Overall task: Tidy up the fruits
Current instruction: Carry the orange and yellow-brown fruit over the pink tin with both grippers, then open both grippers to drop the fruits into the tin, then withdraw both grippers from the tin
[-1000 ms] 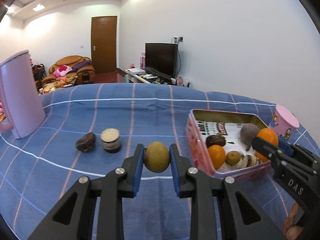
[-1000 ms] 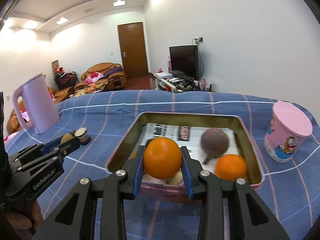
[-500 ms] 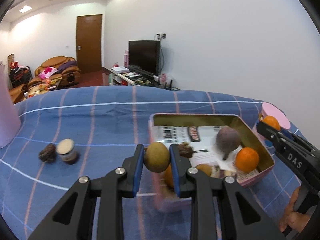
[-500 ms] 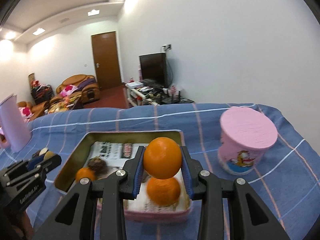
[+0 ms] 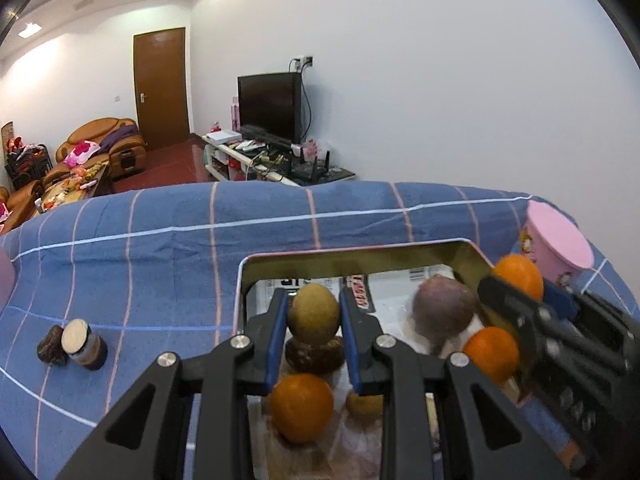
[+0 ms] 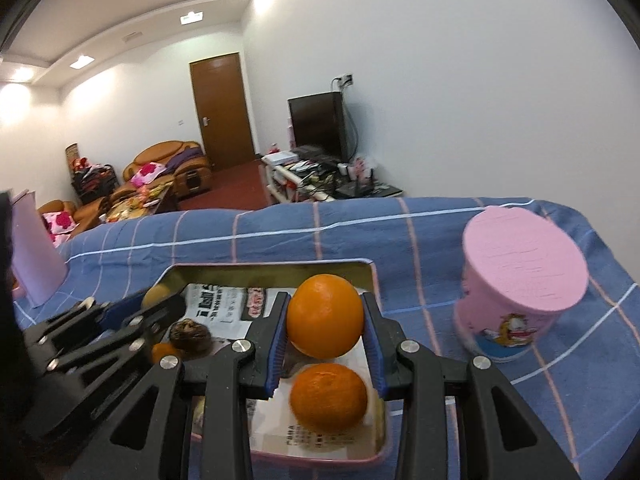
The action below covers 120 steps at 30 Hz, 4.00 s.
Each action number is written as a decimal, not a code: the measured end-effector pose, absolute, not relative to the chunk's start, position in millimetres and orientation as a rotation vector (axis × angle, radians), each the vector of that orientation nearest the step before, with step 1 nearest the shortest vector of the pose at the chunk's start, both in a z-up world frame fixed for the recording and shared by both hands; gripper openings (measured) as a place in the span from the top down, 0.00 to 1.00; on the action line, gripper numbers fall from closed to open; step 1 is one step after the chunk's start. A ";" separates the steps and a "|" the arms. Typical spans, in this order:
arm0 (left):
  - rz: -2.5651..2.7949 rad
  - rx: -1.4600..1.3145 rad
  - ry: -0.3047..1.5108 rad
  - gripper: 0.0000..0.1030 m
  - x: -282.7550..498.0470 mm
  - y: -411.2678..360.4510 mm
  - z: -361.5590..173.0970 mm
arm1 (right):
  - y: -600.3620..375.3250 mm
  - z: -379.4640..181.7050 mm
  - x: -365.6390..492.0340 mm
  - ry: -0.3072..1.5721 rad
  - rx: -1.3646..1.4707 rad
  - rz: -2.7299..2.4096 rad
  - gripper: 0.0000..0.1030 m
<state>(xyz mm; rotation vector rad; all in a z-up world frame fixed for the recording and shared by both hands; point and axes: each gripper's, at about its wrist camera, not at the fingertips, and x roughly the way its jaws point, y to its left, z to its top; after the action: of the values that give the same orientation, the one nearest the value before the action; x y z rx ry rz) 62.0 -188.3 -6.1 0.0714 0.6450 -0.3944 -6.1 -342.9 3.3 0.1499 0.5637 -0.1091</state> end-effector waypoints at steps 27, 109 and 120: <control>-0.404 0.105 0.699 0.74 80.5 -199.0 -13.7 | -324.8 -8.2 1.9 0.633 0.116 -0.034 0.64; -0.197 0.104 0.394 0.00 -26.9 -132.7 8.9 | -301.8 18.5 -88.6 0.291 0.080 -0.337 0.06; -0.204 0.057 0.418 0.00 -31.2 -115.5 7.0 | -287.8 19.6 -95.7 0.298 0.091 -0.316 0.06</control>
<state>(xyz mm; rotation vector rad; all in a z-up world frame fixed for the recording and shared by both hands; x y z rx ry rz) -31.2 -115.5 7.0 0.0570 0.4177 -0.2041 -95.7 -287.8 19.6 0.0906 0.2975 -0.3156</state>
